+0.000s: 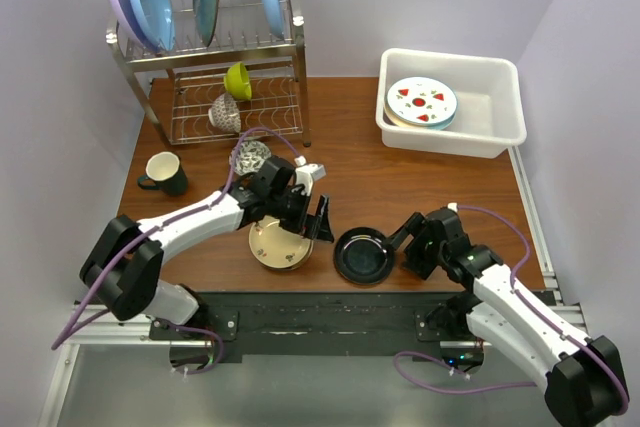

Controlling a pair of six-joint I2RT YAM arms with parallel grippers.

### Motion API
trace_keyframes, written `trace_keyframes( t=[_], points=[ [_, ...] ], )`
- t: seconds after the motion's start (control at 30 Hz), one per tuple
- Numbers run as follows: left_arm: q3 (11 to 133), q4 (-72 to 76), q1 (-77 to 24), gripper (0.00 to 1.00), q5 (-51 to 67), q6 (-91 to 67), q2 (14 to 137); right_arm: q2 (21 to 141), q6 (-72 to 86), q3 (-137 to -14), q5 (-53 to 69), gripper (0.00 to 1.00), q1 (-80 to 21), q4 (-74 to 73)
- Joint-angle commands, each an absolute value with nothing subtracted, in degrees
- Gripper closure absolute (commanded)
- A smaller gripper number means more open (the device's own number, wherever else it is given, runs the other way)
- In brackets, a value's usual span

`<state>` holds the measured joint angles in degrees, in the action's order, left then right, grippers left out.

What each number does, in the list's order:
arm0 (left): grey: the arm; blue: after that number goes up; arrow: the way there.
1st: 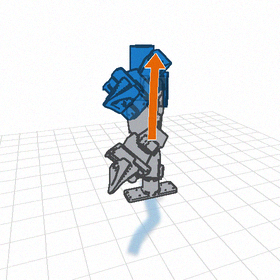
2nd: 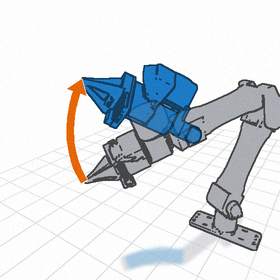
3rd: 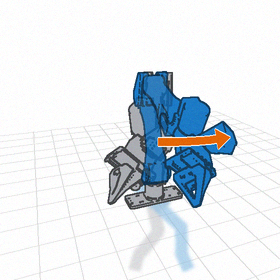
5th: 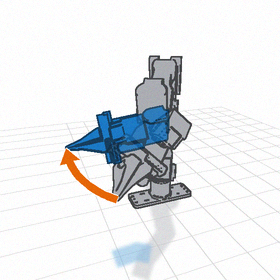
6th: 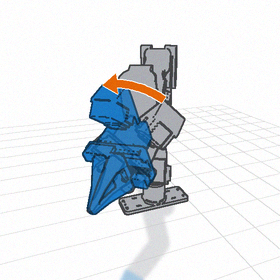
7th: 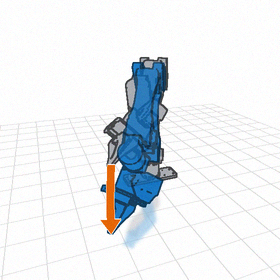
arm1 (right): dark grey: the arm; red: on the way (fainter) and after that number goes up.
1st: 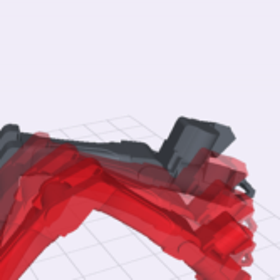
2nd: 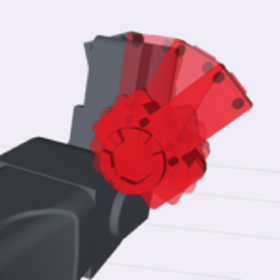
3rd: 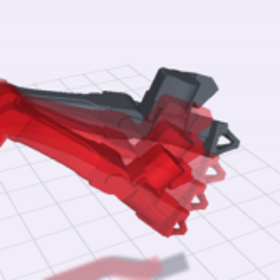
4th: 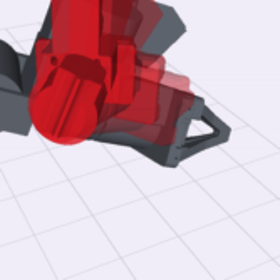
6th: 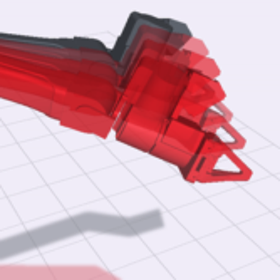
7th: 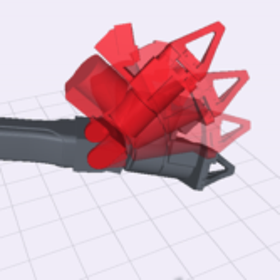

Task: Place the plates into the plastic bin on the countertop
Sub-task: Pick up the plate from the corner of the board.

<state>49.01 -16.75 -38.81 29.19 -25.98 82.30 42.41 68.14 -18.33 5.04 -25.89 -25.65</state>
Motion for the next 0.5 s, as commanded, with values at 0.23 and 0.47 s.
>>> trace_keyframes(
  t=[0.23,0.47],
  points=[
    [50.27,-9.32,-42.89,0.02,29.53,-29.88,88.94,42.36,71.28,-13.80,7.38,0.26,-26.98,-18.72],
    [50.10,-5.98,-46.49,0.02,29.36,-31.90,93.33,44.12,71.37,-11.60,9.14,0.27,-27.33,-15.30]
  ],
)
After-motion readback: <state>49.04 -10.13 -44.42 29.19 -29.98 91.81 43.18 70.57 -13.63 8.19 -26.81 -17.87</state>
